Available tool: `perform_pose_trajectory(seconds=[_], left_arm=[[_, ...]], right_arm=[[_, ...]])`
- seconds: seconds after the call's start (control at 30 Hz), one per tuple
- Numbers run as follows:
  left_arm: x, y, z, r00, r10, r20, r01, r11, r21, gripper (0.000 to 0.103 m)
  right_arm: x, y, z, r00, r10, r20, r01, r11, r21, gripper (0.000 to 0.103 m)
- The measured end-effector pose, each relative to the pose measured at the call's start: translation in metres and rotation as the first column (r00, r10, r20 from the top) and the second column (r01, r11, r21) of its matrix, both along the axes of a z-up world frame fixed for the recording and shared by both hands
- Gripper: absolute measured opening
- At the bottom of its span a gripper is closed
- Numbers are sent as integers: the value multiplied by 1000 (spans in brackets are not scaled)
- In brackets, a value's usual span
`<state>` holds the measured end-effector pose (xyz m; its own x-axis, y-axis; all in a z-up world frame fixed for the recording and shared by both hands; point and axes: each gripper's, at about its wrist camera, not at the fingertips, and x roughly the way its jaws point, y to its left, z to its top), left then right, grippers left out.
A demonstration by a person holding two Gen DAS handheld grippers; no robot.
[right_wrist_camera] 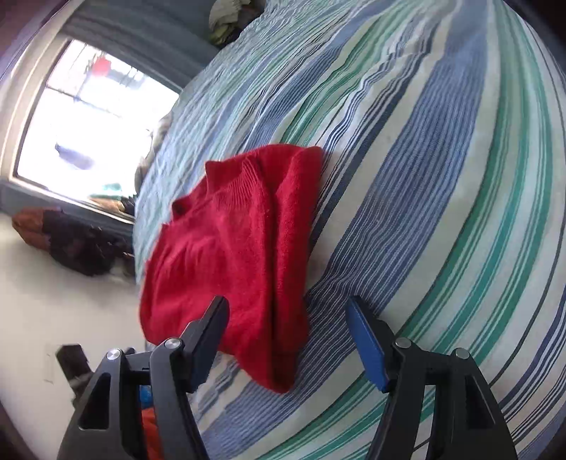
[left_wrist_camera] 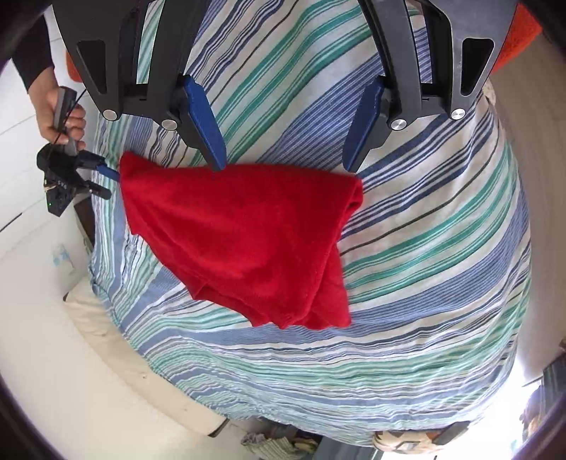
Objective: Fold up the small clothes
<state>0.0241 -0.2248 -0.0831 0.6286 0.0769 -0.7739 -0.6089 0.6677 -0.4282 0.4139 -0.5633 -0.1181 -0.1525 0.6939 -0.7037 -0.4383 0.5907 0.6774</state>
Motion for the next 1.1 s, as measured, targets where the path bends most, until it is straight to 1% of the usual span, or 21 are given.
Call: perform_pose_trajectory(seconds=[0.07,0.13,0.2,0.23,0.3,0.33,0.37,0.4,0.43,0.5,0.57,0.67,0.7,0.77,0.8,0.83,0.9,0.93,0.97,1.03,1.1], left_arm=[[2,-4,-10,1000,-13,-2,13,1000,-18,74],[12,-3,-24,1000,-14,-14,14,1000,-22,75],[23,3,-36,999,31,-44,-28,998,60,75],[26,9,-42,996,72,-59,-66,992,103,75],[30,24,-52,992,123,-35,-119,988,98,75],[32,31,-55,993,120,1,-120,990,68,75],[35,35,-58,994,99,40,-101,994,33,61],[40,40,-59,996,66,55,-66,998,-5,40],[46,45,-59,999,29,40,-27,998,-58,11],[47,54,-43,999,-6,51,12,993,-116,10],[47,63,-23,998,-51,32,56,983,-175,10],[53,65,-15,984,-125,-123,101,977,-191,16],[54,62,-19,974,-126,-185,95,981,-171,19],[51,55,-27,954,-105,-282,81,992,-96,38],[44,50,-28,952,-91,-291,75,995,-65,42],[35,45,-25,960,-70,-272,61,997,-41,49],[15,31,-17,980,-39,-196,39,999,-8,59],[6,22,-13,987,-23,-161,25,1000,14,65],[-2,15,-11,991,-3,-132,8,999,35,67],[-15,-3,-8,997,28,-71,-24,999,46,67],[-25,-17,-9,999,53,-12,-53,998,32,68]], right_arm=[[-16,-11,-6,997,-31,-71,38,995,90,74],[-39,-7,-15,999,10,-51,-5,994,111,75],[-57,3,-21,999,31,44,-35,994,103,75],[-64,10,-21,990,42,134,-56,993,103,75],[-75,25,-21,966,65,251,-97,989,114,68],[-76,35,-24,966,103,236,-132,985,109,44],[-73,45,-29,971,148,189,-166,982,86,17],[-71,52,-28,975,168,147,-180,981,70,16],[-65,50,-22,979,173,110,-182,980,80,16],[-48,46,-5,985,166,-46,-159,979,129,15],[-36,43,8,964,153,-216,-123,982,147,15],[-25,44,14,956,160,-246,-159,987,27,15],[-25,45,5,956,154,-251,-171,984,-48,16],[-31,49,-12,971,177,-161,-211,951,-224,40],[-30,48,-12,976,183,-115,-207,944,-255,47],[-31,42,-10,981,166,-104,-185,959,-213,50],[-24,27,-2,989,88,-119,-94,994,-46,61],[-23,21,2,994,48,-99,-48,999,4,76],[-23,19,4,998,8,-58,-6,999,32,82],[-22,20,0,998,-61,17,60,997,54,82],[-18,23,-16,991,-133,28,132,990,50,82]])
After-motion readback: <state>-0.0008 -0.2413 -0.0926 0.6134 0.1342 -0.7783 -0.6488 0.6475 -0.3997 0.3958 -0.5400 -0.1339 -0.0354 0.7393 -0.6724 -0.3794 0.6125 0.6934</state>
